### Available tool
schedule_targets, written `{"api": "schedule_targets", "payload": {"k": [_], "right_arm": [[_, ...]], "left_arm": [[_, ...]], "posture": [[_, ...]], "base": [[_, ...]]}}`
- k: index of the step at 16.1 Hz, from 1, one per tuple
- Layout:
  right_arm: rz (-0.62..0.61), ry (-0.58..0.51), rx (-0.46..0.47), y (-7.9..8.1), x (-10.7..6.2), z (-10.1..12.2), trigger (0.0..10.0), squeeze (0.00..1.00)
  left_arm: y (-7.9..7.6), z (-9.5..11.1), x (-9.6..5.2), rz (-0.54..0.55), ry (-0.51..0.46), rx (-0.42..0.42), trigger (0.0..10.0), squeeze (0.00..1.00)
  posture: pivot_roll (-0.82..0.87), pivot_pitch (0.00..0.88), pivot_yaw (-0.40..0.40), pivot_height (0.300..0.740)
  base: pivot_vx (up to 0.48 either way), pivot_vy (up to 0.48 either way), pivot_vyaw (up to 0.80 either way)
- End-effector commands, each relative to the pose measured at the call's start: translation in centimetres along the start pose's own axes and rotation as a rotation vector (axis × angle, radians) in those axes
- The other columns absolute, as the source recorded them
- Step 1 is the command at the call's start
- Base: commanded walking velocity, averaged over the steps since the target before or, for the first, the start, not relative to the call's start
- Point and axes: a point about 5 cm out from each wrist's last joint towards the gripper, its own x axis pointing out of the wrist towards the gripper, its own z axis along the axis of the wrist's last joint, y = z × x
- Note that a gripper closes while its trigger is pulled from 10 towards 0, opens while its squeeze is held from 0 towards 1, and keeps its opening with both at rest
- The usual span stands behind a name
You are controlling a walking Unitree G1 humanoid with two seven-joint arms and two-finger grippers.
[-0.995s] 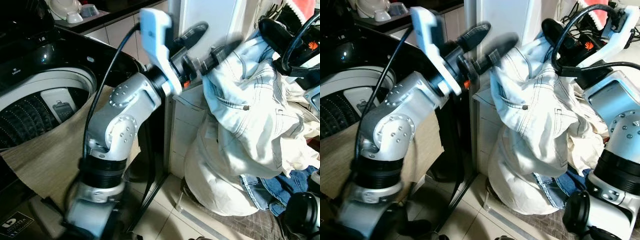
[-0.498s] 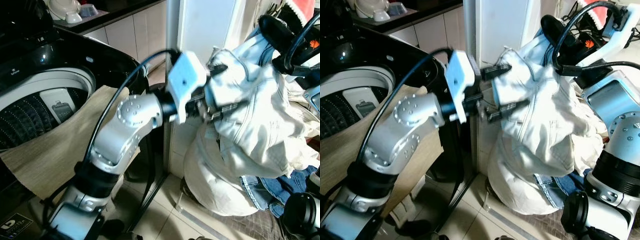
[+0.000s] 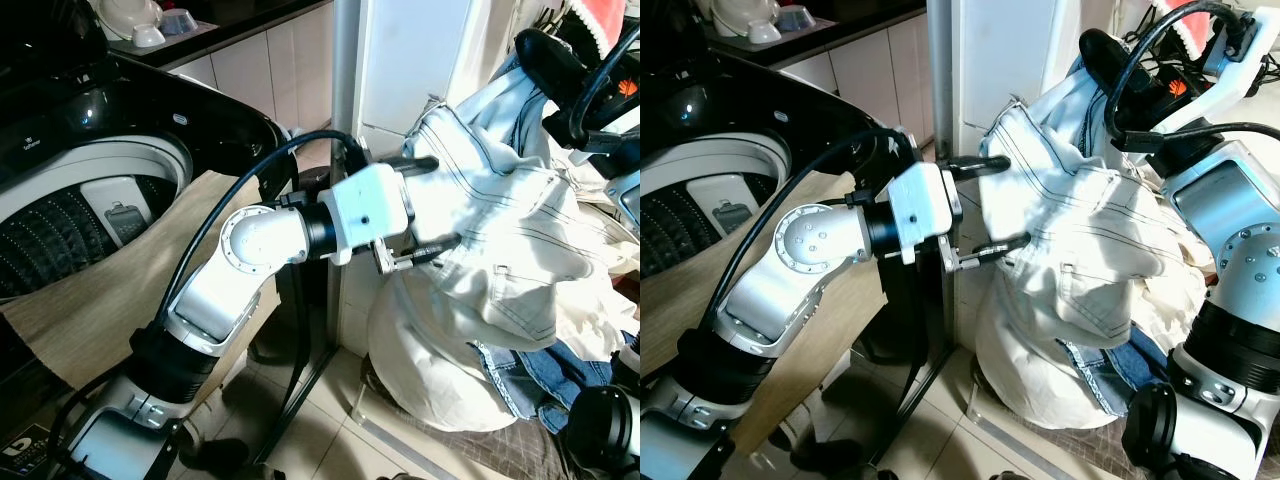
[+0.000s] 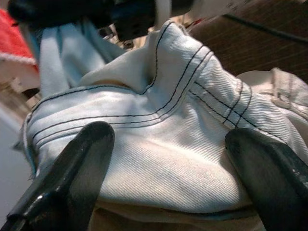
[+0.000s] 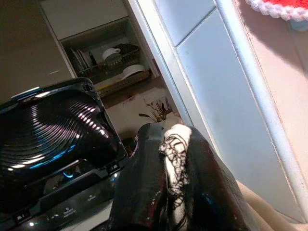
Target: Clothes washing
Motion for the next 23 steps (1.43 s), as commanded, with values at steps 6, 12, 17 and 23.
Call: {"api": "schedule_targets", "payload": {"k": [6,12,17,23], "right_arm": [[0.039,-0.033,-0.039,0.9,-0.1,0.9,0.0,0.00],[0.035,-0.025,-0.039,0.9,0.0,0.6,0.0,0.00],[0.032,-0.009,-0.043,0.9,0.2,0.3,0.0,0.00],[0.034,-0.010,-0.047,0.9,0.2,0.2,0.0,0.00]], "left_arm": [[-1.4,0.8,-0.5,-0.145,-0.006,-0.016,10.0,0.00],[0.5,-0.3,1.5,0.177,0.048,-0.217,10.0,0.00],[-0.7,1.0,3.0,0.146,-0.118,-0.418,10.0,0.00],[0.2,-0.9,3.2,0.276,0.021,-0.345,0.0,0.00]], "posture": [[-0.14,0.000,0.032,0.740],[-0.14,0.000,0.031,0.740],[-0.14,0.000,0.029,0.740],[-0.14,0.000,0.034,0.740]], "base": [[0.000,0.000,0.00],[0.000,0.000,0.00],[0.000,0.000,0.00],[0.000,0.000,0.00]]}}
